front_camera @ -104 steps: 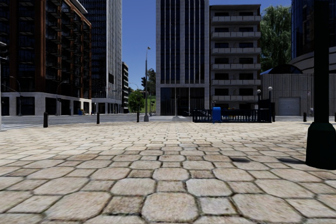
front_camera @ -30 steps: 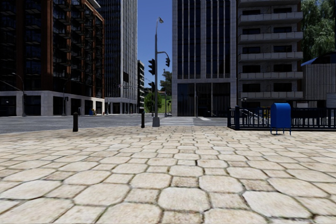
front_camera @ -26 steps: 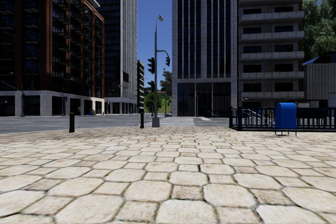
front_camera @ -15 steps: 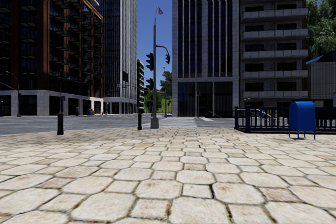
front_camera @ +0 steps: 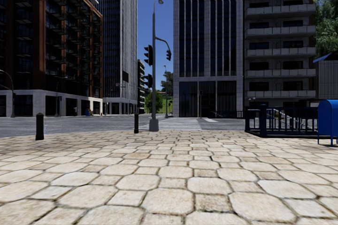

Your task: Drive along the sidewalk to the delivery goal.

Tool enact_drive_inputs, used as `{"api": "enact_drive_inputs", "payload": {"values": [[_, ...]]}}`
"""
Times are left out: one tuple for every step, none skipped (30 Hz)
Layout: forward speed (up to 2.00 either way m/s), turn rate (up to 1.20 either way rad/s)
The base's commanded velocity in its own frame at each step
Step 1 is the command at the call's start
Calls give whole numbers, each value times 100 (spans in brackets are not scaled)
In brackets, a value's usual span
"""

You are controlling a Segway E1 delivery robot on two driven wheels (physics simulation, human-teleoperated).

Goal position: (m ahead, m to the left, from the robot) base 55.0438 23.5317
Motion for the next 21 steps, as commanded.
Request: {"api": "enact_drive_inputs", "payload": {"values": [[200, 0], [200, 0], [200, 0], [200, 0], [200, 0], [200, -2], [200, -13], [200, -17], [200, -17], [200, -18], [200, -19], [200, -19], [200, -19], [200, -19], [200, -19], [200, -19], [200, -19], [200, -19], [200, -20], [200, -21], [200, -22]]}}
